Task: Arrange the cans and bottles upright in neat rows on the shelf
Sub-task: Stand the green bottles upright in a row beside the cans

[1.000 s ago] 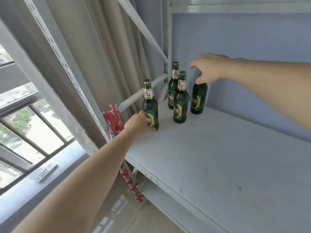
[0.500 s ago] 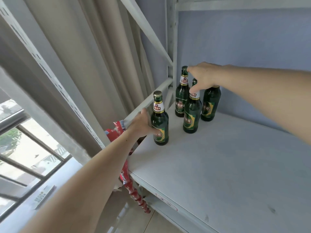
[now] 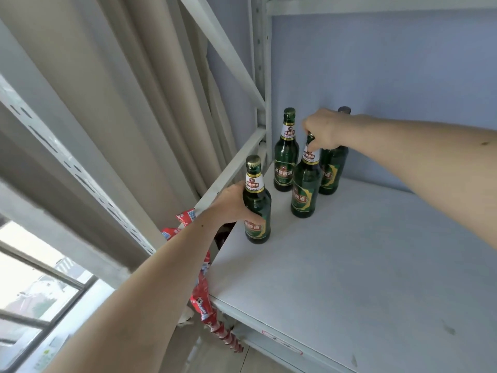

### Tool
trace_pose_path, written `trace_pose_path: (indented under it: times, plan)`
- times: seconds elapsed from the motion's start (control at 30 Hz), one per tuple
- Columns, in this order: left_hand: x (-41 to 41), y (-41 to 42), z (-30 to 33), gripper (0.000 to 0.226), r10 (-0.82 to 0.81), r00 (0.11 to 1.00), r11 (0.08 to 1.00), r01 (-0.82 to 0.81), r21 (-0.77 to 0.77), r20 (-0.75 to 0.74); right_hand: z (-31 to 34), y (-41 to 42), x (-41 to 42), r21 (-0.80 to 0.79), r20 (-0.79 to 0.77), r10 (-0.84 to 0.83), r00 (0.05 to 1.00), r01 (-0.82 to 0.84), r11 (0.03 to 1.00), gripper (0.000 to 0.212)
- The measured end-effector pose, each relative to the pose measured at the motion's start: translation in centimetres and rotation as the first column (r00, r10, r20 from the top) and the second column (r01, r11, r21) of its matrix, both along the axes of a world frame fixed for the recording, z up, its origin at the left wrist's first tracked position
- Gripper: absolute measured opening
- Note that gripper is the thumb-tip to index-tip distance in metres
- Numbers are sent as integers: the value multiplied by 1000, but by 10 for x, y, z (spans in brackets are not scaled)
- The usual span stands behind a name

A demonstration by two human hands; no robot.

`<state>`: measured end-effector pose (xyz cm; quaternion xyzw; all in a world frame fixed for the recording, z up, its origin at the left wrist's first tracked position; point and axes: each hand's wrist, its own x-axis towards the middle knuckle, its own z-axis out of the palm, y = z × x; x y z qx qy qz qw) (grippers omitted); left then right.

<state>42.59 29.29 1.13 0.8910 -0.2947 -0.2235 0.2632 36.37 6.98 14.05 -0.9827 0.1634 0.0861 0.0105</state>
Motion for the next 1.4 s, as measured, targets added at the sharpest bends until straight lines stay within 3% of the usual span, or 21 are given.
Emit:
trace_pose_path:
  times: [0.43,0.8,0.97,1.17,1.4]
  plan:
    - [-10,-8,9,70,0,999,1000,-1,-19,-54,0,-13,-41,37,36,31,999,-32,999,28]
    - [-66,-72,28,67,-253,967,965,254,-56,35,30,-49,-156,23,-36,-136,990,137,990,11]
    - [-121,-123,40,67,-375,926,922,378,-79,55,42,-73,-241,-8,-29,-266,964,266,964,11]
    - [-214,-177,47,42,-454,890,884,455,-102,36,60,-103,-355,-76,-20,-384,923,381,921,16]
    - [-350,-234,41,51,-454,890,878,441,-184,-33,64,-141,-488,-142,-17,-431,902,424,894,26]
